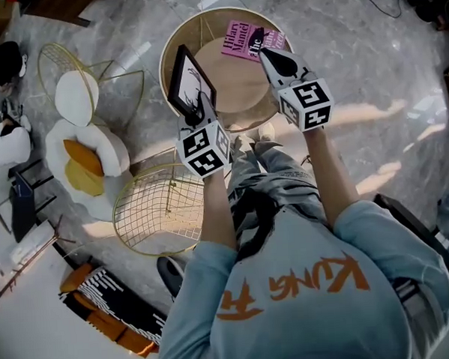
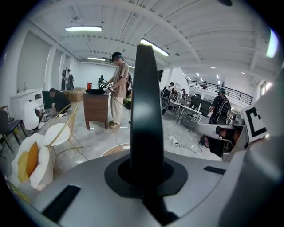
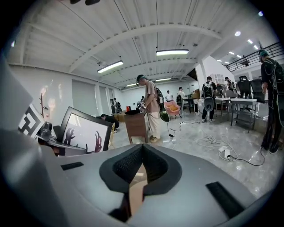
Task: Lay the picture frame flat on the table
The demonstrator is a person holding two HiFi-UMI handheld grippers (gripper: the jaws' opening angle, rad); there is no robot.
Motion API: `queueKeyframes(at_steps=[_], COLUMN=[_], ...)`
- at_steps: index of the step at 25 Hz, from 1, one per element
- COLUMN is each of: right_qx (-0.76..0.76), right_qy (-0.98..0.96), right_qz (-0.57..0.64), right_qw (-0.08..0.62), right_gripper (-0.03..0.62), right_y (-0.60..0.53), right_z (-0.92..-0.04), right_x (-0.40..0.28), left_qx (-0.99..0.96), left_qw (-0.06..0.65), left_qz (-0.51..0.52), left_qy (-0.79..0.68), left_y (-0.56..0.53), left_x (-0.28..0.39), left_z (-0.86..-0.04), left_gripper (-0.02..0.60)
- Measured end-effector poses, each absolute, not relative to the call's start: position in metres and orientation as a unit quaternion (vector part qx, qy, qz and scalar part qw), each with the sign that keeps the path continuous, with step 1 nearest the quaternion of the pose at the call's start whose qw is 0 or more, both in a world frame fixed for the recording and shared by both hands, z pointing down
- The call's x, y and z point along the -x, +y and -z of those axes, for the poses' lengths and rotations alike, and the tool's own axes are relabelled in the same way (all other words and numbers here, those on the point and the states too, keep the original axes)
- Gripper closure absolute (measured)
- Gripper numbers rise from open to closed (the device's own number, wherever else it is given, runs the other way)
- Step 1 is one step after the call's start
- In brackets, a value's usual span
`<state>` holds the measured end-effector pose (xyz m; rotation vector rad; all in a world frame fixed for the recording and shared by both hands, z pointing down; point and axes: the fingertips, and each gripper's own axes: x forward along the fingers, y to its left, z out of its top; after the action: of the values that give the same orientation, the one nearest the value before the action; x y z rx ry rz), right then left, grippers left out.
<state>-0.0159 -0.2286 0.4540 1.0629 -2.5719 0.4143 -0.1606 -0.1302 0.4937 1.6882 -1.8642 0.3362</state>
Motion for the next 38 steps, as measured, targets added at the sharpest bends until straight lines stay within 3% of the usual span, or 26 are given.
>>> queueKeyframes(at_steps=[15,38], right_qx=[-0.376,-0.327], right_qy=[-0.876,-0.864], right_qz=[-0.190,-0.236], right_qw=[0.234,0.302], right_gripper=[0.597,0.597], right_y=[-0.208,-0.185], right_z=[-0.532,-0.678], right_x=[0.007,-0.003], left_qx=[-0.635,-0.653], left_qw=[0.411,0.483], left_qz=[-0.155,-0.158], left_qy=[-0.635,-0.561], left_y=[-0.110,-0.114], left_x=[0.136,0.107], left_z=[-0.600,-0.731], left_gripper=[0.555,0.555])
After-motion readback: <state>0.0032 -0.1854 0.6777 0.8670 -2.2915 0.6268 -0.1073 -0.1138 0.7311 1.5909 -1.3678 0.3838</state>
